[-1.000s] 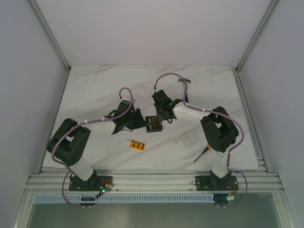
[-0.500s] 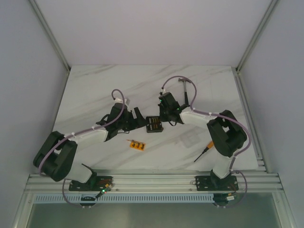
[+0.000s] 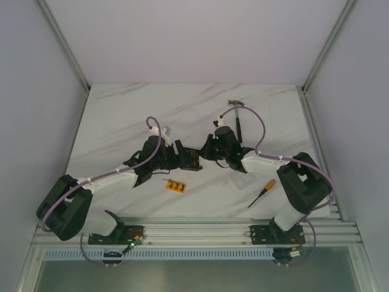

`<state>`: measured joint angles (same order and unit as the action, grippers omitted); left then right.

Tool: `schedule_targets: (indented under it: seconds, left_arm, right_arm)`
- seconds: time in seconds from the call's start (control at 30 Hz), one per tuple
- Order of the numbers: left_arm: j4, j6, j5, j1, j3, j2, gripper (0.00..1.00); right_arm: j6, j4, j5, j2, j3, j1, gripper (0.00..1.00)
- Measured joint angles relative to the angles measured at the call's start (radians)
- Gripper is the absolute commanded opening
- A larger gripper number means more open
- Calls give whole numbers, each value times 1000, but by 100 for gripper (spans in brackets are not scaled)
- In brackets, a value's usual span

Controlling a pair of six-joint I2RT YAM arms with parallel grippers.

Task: Snap on the fuse box
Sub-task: Place the fuse at the center of the board.

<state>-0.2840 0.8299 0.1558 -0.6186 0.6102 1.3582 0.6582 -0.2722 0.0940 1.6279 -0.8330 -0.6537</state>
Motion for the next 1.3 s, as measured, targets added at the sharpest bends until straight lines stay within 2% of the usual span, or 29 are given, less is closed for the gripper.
schedule_targets:
  seconds: [0.17, 0.43, 0.5, 0.6, 0.73, 0.9, 1.3]
  left_arm:
    - [5, 0, -25, -8, 0, -2, 49]
    - [70, -7, -96, -37, 35, -10, 29]
    - [100, -16, -119, -48, 53, -10, 27]
    - [180, -40, -172, -76, 103, -9, 26]
    - [320, -101, -284, -137, 225, 7, 25]
    - [475, -173, -455, -216, 398, 93, 25]
    - [849, -297, -864, -451, 784, 438, 24]
  right_arm:
    - [38, -79, 40, 0, 52, 0, 0]
    - [73, -175, 66, -9, 107, 11, 0]
    - [76, -194, 69, -9, 115, 13, 0]
    - [79, -215, 71, -10, 124, 13, 23]
    - [64, -222, 67, -49, 155, 12, 33]
    - [34, -195, 9, -170, 211, 21, 40]
    - [3, -73, -171, -298, 323, 73, 42]
